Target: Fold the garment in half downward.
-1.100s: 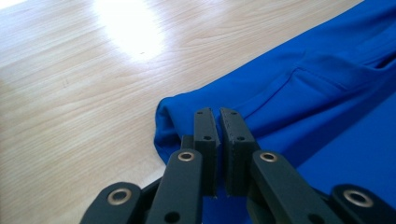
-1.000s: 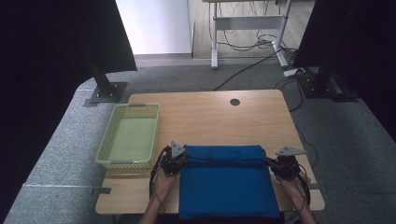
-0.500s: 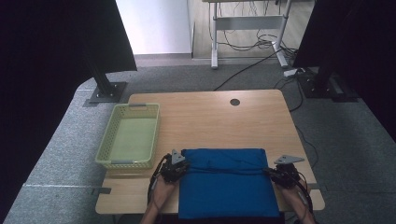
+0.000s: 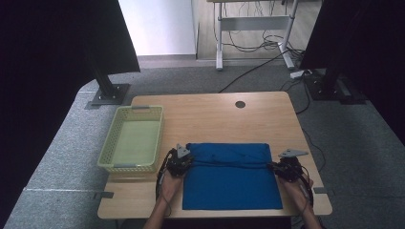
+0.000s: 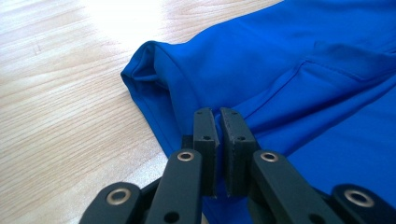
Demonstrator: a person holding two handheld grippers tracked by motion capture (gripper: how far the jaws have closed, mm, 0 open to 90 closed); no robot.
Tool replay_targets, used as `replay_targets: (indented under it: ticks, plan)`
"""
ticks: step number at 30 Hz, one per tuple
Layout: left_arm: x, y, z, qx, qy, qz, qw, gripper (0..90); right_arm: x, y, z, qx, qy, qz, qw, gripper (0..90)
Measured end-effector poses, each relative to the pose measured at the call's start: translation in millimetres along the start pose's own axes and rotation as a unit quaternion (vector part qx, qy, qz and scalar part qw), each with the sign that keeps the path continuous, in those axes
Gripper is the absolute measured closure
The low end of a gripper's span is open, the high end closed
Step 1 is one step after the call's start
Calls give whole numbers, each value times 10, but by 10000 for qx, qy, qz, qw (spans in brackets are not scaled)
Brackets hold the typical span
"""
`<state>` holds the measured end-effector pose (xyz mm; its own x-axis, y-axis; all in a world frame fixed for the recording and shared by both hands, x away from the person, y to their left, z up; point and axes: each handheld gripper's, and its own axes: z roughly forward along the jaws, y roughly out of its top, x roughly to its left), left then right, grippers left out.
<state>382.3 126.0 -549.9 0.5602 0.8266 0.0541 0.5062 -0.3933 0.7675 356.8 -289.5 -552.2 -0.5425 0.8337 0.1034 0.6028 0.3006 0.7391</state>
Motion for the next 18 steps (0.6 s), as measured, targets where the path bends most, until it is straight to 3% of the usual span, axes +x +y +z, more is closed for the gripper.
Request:
replay_targets:
  ticks: [9,13,18]
  plan:
    - [-86,37,-342,-333,-127,83,9993,853,115,28,-247,-299,-43,-203,9993,853]
    - [-155,-26,-446,-249,-285,152,9992,854,188,-48,-355,-255,-11,-268,9993,852]
    - [-225,-194,-390,81,-406,219,9989,853,220,-217,-357,7,82,-232,9997,852]
